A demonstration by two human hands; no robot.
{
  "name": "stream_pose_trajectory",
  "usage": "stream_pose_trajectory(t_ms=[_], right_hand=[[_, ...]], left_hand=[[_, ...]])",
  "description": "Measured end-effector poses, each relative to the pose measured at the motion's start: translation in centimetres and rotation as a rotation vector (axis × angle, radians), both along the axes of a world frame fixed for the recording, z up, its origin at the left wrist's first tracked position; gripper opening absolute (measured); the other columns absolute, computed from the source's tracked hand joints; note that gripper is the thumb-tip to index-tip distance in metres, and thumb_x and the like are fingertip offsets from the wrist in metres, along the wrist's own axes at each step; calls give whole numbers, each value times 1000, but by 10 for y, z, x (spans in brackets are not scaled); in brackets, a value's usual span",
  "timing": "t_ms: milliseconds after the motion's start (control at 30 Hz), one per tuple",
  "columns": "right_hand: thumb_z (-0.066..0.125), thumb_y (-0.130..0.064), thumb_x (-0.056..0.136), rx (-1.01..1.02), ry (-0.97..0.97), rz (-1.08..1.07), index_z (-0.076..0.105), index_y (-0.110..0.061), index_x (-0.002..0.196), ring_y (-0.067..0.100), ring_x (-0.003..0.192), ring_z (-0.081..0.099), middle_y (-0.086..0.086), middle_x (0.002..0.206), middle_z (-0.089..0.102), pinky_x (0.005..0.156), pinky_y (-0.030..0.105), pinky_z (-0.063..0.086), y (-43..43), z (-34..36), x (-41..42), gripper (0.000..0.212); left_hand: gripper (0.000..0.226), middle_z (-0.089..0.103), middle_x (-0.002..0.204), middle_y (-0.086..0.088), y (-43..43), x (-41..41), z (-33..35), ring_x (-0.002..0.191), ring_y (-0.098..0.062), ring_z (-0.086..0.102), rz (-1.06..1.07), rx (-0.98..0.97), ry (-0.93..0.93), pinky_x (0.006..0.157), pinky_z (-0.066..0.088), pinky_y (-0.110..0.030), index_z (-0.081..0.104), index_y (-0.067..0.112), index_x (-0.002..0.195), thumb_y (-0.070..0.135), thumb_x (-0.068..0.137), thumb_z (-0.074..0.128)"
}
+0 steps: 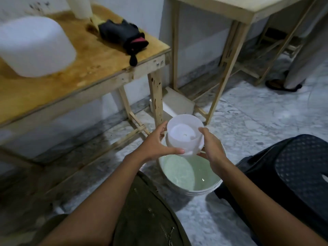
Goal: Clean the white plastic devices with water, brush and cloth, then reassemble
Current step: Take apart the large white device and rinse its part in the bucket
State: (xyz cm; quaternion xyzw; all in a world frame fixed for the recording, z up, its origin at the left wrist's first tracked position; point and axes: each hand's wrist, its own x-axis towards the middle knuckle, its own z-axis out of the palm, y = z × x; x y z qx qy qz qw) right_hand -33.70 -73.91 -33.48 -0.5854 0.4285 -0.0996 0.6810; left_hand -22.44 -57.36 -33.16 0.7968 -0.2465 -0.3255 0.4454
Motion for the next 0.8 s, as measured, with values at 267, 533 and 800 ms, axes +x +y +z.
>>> stream_pose_trajectory(t_ms=[267, 533, 800], right_hand=[[48, -53, 95, -61, -171, 184, 53, -30, 132, 24, 105, 62, 0, 120, 60, 66, 30, 57, 42, 91, 10, 44], [49, -64, 89, -61, -270, 389, 62, -36, 109, 22, 97, 68, -2, 107, 70, 74, 37, 59, 89, 177, 17, 37], [51, -56, 93, -174, -441, 608, 61, -36, 112, 16, 100, 67, -7, 111, 68, 68, 29, 56, 162, 257, 46, 29]], left_hand=[[115, 52, 135, 14, 49, -11, 96, 124, -13, 51, 145, -167, -155, 100, 51, -43, 40, 42, 139, 62, 38, 93], [94, 54, 123, 19, 103, -23, 181, 113, -2, 54, 284, -291, -334, 85, 51, -21, 43, 33, 135, 37, 56, 95], [97, 58, 122, 15, 183, -14, 243, 109, -4, 58, 497, -357, -488, 77, 54, -20, 46, 30, 133, 54, 51, 92]])
